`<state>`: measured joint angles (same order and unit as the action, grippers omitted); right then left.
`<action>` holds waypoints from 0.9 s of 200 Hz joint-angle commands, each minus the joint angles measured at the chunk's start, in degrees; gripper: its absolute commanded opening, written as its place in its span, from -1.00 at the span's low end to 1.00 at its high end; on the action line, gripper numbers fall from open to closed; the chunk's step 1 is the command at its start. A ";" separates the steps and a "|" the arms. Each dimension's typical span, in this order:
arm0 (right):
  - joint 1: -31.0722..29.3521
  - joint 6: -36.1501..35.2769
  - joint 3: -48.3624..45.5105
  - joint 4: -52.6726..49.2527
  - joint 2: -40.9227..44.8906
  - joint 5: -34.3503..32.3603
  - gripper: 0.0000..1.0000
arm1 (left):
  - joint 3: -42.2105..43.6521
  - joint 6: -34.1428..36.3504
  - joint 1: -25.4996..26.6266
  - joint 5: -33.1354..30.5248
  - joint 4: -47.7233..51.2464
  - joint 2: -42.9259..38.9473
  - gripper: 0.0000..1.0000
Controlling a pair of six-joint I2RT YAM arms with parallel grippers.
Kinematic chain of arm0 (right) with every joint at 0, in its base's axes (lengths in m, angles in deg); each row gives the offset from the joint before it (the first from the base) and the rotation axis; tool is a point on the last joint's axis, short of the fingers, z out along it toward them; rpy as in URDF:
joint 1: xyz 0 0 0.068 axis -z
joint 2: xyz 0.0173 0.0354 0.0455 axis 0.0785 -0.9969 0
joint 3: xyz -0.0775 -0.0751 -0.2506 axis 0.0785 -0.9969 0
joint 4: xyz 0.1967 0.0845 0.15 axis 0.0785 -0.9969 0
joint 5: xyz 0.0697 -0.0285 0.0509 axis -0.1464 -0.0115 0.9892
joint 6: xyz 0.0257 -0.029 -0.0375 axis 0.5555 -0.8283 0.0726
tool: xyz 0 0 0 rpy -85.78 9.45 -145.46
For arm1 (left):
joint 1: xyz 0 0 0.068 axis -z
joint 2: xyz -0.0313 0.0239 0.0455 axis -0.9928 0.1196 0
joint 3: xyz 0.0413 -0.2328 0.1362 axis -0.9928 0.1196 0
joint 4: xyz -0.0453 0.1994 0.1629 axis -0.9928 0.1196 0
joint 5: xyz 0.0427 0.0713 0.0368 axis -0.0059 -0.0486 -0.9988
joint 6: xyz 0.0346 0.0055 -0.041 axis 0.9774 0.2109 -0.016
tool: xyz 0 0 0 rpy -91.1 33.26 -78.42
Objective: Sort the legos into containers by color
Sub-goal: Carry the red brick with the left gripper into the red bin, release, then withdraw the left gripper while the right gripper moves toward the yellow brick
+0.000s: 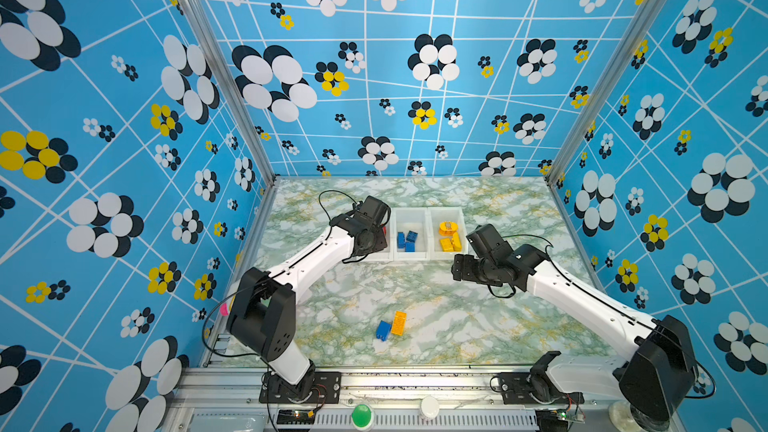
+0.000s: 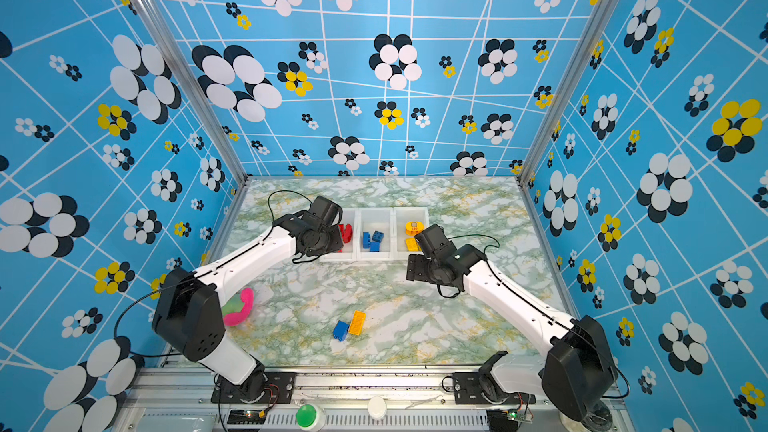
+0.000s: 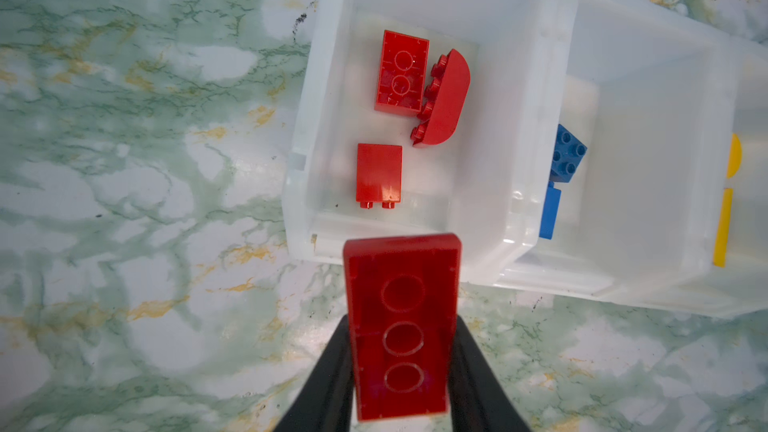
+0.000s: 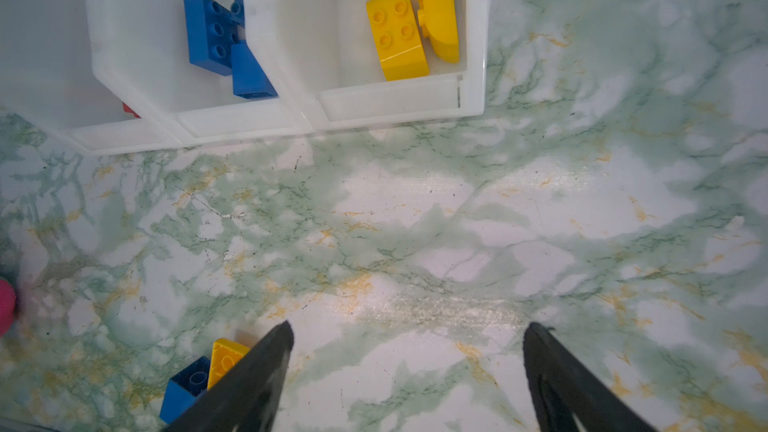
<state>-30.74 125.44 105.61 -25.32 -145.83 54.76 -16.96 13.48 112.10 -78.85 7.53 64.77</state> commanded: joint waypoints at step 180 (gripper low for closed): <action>-0.39 0.58 1.21 -0.90 0.80 0.17 0.78 | -9.28 7.77 -2.57 -3.68 -0.08 10.79 0.10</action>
<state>-30.74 125.46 105.63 -25.32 -145.83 54.76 -27.32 21.13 109.70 -82.11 7.68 78.69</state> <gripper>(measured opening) 0.893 0.550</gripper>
